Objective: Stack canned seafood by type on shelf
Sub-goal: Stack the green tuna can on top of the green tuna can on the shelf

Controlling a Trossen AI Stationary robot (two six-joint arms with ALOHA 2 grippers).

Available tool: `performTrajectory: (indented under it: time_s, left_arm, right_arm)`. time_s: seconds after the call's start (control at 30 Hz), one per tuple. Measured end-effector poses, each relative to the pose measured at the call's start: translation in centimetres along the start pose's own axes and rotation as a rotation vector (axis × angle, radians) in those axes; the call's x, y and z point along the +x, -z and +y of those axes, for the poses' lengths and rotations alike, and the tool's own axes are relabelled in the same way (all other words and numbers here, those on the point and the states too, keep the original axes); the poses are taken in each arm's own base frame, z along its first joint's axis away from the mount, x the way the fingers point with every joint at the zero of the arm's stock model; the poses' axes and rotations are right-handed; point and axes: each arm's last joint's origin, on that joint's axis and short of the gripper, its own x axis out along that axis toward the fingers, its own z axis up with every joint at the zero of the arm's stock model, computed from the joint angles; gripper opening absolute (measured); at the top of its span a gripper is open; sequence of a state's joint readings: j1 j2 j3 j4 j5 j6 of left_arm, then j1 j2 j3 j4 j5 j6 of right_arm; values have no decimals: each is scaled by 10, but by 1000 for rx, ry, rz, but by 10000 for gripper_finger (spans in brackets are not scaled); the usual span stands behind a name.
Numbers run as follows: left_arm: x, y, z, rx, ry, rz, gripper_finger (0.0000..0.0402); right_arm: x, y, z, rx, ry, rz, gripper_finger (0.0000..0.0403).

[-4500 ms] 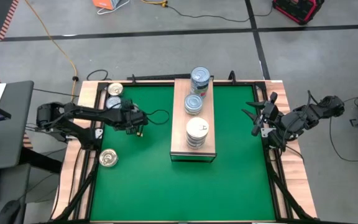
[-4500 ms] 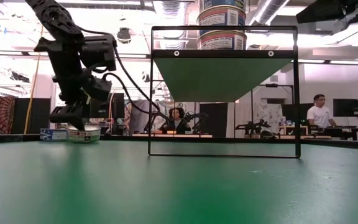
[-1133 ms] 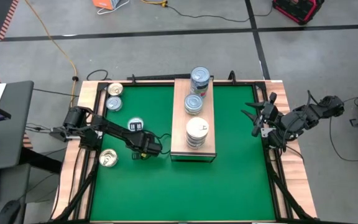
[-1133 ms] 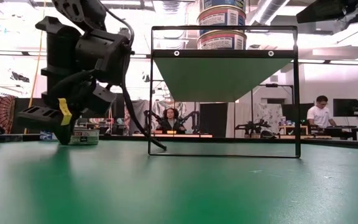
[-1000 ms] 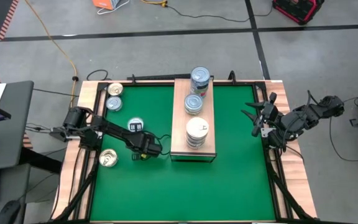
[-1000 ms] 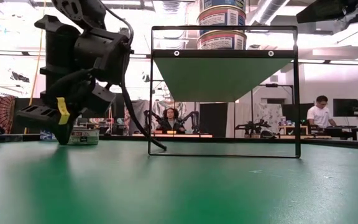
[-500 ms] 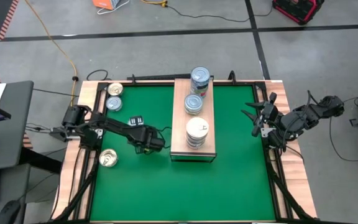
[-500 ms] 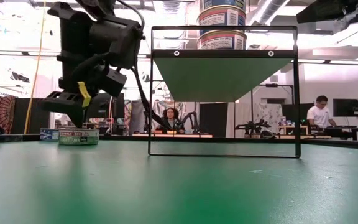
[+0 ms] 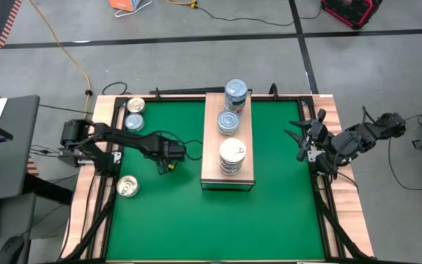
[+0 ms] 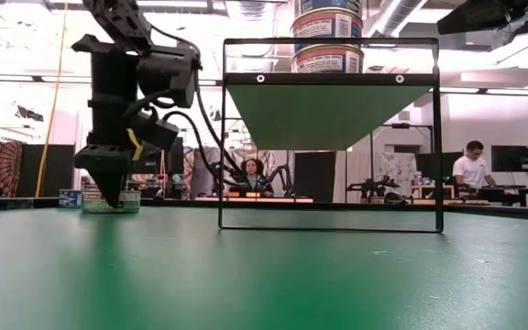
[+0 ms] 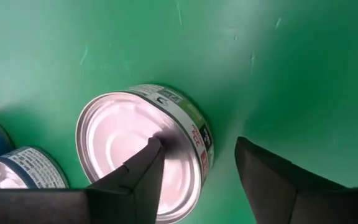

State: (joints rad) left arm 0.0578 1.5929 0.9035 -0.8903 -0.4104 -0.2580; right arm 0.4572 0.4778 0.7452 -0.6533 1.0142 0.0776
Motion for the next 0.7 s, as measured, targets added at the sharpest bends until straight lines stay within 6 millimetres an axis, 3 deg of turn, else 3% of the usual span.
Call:
performTrajectory:
  time_s: [0.13, 0.4, 0.7]
  left_arm:
    - [0, 6, 0, 13, -3, -10, 146]
    - [-4, 7, -5, 16, 6, -17, 12]
    - [-7, 10, -11, -41, 38, 6, 1]
  right_arm:
    - [0, 0, 0, 0, 0, -1, 179]
    - [0, 0, 0, 3, -1, -2, 179]
    - [0, 0, 0, 3, -1, -2, 179]
